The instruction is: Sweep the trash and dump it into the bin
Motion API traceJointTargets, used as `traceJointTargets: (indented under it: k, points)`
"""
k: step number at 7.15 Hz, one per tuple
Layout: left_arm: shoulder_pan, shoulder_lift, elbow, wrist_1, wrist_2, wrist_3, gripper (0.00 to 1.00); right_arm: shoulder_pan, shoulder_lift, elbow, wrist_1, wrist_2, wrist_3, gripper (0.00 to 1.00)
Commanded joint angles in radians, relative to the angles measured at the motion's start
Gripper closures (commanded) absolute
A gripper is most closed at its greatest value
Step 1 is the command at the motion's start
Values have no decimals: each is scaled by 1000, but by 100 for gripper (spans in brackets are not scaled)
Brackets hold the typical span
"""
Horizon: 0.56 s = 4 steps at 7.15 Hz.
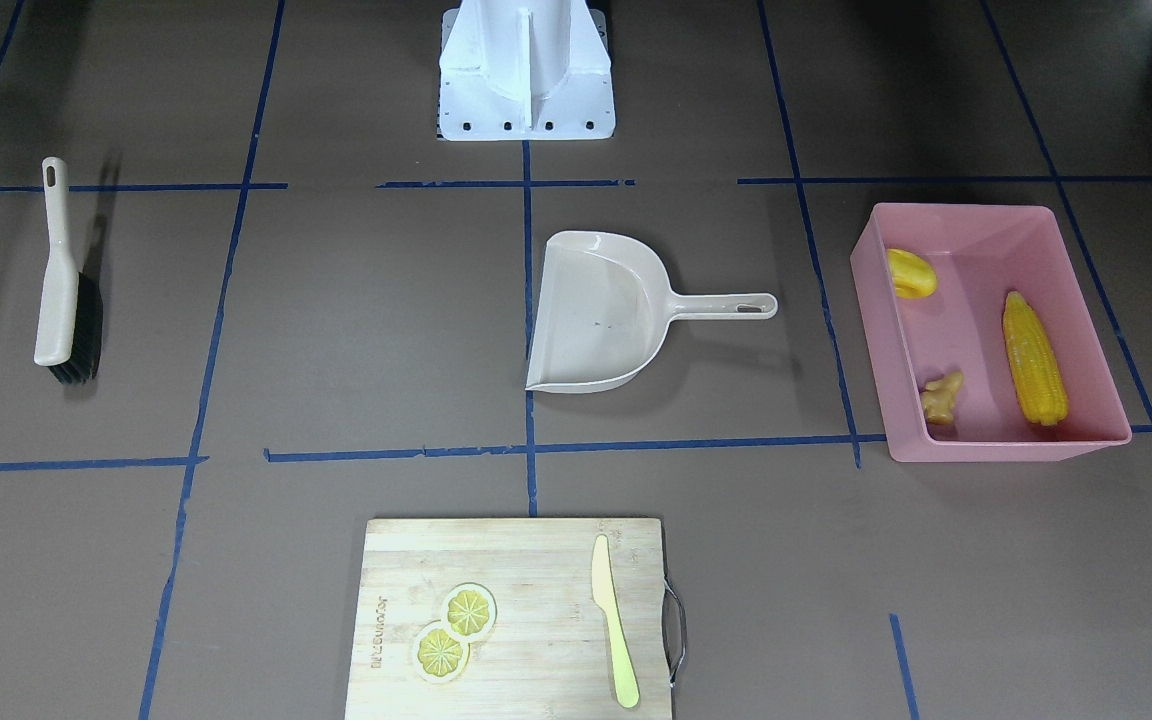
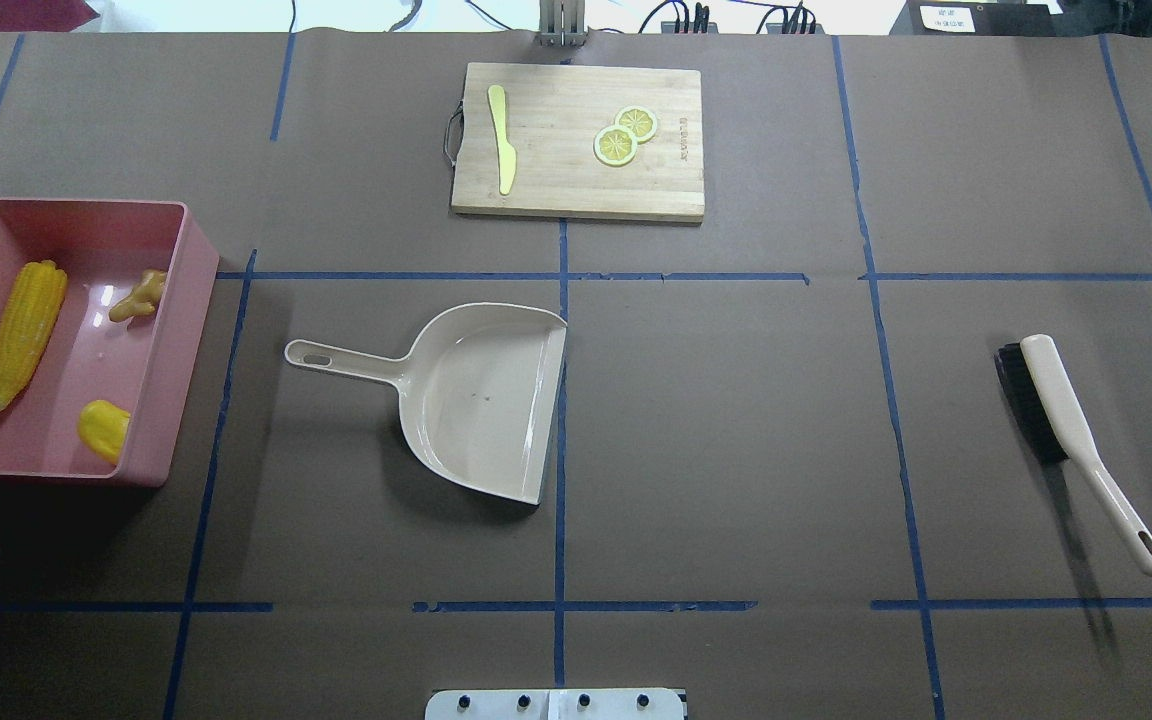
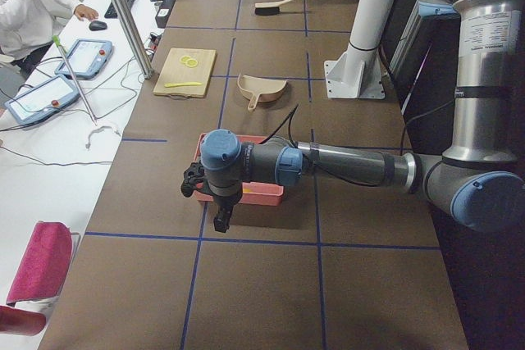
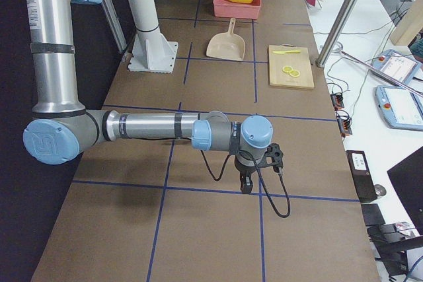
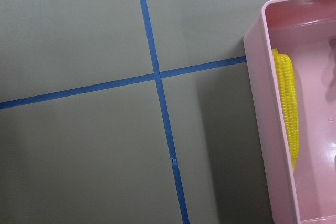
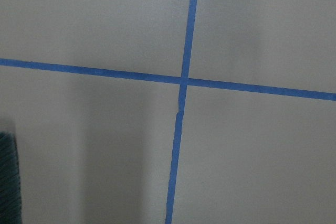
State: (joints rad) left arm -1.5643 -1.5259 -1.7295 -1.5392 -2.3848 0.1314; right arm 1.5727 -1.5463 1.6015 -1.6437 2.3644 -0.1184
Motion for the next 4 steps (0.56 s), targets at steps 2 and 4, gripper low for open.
traceJointTargets:
  k: [2,4]
  points:
    - [0,1,-4,-4,-2,2,0,0,0,-11,1,0,-1,0]
    - [1,0,-19,-4,-2,2,0,0,0,-12,1,0,-1,0]
